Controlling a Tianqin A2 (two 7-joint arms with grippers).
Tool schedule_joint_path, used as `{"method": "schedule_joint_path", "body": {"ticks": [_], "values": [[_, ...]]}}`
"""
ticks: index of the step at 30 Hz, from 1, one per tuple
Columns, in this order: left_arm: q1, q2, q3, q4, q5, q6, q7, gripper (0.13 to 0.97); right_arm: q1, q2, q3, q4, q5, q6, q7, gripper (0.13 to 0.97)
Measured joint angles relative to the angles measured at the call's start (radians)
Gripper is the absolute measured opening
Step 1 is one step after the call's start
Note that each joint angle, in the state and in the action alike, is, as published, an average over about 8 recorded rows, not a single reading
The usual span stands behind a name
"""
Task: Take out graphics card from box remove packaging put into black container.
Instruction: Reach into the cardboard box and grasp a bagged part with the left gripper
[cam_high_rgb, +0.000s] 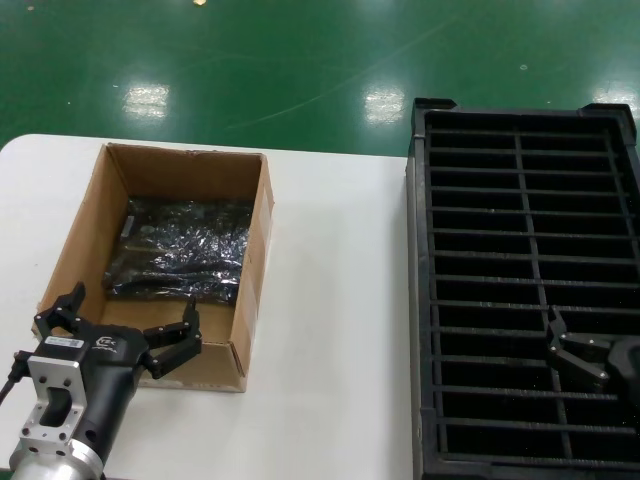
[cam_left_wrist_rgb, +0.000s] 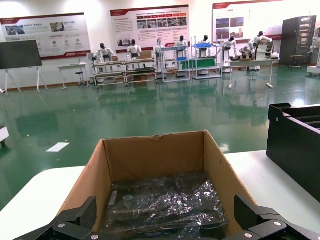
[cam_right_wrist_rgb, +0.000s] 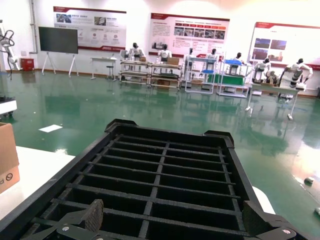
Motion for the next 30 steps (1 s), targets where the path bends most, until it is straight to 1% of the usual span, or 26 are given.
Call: {"method": "schedule_joint_path", "body": {"ticks": [6,8,10,12,14,17,20,22,24,27,28,30], "values": [[0.002,-0.003,0.002,-0.002,0.0,-0.001,0.0,0.966,0.0,0.0,0.0,0.0,0.0,0.0,0.0,0.966],[0.004,-0.011,0.007,-0.009,0.0,-0.003,0.0,0.966,0.0,0.0,0.0,0.0,0.0,0.0,0.0,0.966],[0.007,-0.025,0.015,-0.018,-0.001,-0.007,-0.001,0.966,0.0,0.0,0.0,0.0,0.0,0.0,0.0,0.966],[0.006,-0.047,0.025,-0.029,-0.001,-0.011,0.0,0.966,0.0,0.0,0.0,0.0,0.0,0.0,0.0,0.966],[-0.004,-0.078,0.036,-0.036,0.008,-0.008,0.009,0.966,0.0,0.0,0.0,0.0,0.0,0.0,0.0,0.966],[-0.042,-0.139,0.051,-0.031,0.038,0.019,0.048,0.966,0.0,0.0,0.0,0.0,0.0,0.0,0.0,0.966],[-0.109,-0.21,0.065,-0.001,0.082,0.077,0.115,0.966,0.0,0.0,0.0,0.0,0.0,0.0,0.0,0.966],[-0.169,-0.257,0.08,0.036,0.113,0.128,0.163,0.966,0.0,0.0,0.0,0.0,0.0,0.0,0.0,0.966],[-0.238,-0.299,0.104,0.085,0.147,0.187,0.206,0.966,0.0,0.0,0.0,0.0,0.0,0.0,0.0,0.966],[-0.358,-0.352,0.161,0.177,0.215,0.289,0.256,0.966,0.0,0.0,0.0,0.0,0.0,0.0,0.0,0.966],[-0.4,-0.364,0.184,0.21,0.243,0.324,0.27,0.966,0.0,0.0,0.0,0.0,0.0,0.0,0.0,0.966],[-0.482,-0.381,0.234,0.28,0.305,0.391,0.296,0.966,0.0,0.0,0.0,0.0,0.0,0.0,0.0,0.966]]}}
